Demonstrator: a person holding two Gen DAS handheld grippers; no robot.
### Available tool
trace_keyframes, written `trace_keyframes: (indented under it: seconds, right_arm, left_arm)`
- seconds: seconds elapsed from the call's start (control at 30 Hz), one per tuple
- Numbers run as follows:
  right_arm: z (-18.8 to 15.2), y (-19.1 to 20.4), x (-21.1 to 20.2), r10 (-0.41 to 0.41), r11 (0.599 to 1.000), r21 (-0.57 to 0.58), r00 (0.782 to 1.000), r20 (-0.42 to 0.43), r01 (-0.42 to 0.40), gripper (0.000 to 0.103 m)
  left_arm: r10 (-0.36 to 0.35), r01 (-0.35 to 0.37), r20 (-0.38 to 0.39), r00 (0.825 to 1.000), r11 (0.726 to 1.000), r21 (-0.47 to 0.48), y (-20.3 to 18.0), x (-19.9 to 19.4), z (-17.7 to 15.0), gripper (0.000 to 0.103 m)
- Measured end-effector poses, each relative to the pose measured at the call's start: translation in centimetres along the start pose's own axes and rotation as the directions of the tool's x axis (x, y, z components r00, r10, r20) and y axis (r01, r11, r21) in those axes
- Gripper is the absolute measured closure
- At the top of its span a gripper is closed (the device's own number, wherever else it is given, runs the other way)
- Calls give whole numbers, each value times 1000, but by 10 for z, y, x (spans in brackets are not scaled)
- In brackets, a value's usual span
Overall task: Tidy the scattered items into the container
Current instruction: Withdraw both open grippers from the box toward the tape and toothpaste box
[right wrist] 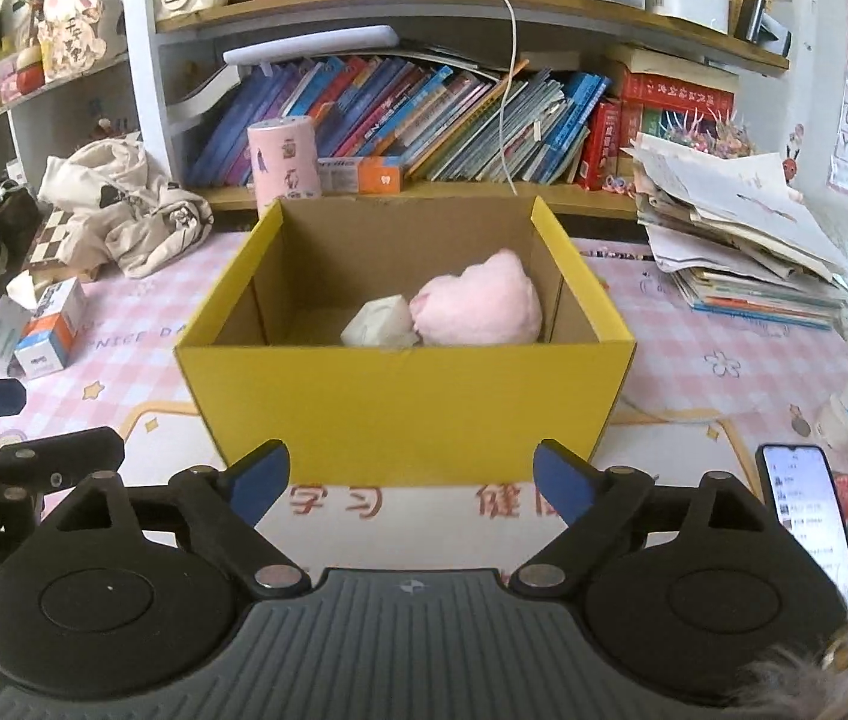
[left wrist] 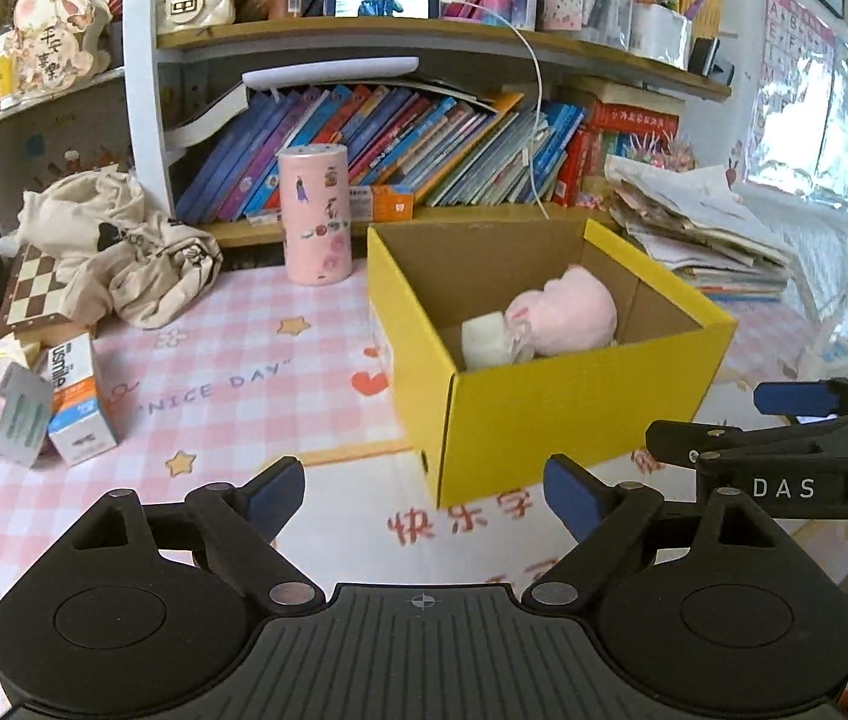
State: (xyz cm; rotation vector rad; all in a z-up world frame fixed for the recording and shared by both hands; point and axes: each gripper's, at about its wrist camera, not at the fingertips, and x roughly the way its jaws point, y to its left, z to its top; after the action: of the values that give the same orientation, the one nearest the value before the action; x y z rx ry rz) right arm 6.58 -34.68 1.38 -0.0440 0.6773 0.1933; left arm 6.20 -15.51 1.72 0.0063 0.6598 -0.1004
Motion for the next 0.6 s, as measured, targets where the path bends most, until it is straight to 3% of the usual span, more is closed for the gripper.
trace_keyframes:
  seconds: [0.23, 0.6]
  right_arm:
    - [-8, 23, -7, -15, 1000, -27, 1000, -9, 15, 5]
    - [-15, 55, -16, -17, 998, -65, 1000, -18, 16, 4]
  left_arm:
    - [12, -12, 0, 1000, 1000, -19, 16, -14, -10, 9]
    - [26, -27, -9, 1000, 998, -54, 41, -32, -23, 9]
